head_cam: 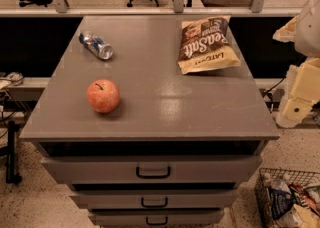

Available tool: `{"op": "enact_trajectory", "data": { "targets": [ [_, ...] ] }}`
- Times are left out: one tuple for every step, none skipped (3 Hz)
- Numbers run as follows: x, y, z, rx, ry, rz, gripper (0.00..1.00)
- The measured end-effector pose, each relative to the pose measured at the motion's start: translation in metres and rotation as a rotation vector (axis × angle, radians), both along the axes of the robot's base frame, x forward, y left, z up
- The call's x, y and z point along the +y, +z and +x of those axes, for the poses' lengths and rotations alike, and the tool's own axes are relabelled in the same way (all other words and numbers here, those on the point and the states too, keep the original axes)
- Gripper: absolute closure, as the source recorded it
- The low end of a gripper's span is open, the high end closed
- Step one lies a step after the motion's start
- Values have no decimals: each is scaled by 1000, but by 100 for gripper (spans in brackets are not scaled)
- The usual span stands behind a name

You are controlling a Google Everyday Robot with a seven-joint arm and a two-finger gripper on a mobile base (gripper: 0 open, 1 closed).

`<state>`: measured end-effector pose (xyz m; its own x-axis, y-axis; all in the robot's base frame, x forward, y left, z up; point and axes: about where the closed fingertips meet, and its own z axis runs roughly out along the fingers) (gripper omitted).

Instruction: Pick apple

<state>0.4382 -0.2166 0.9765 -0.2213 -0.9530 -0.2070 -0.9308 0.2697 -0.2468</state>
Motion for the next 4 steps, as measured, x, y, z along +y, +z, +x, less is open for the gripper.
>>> {"op": "enact_trajectory", "data": {
  "targets": [
    [1,-1,2,0,3,11,0],
    [7,-14,21,6,39,136,0],
    [43,-34,50,15,151,318,0],
    [93,-45,67,38,279,510,0]
  ]
}}
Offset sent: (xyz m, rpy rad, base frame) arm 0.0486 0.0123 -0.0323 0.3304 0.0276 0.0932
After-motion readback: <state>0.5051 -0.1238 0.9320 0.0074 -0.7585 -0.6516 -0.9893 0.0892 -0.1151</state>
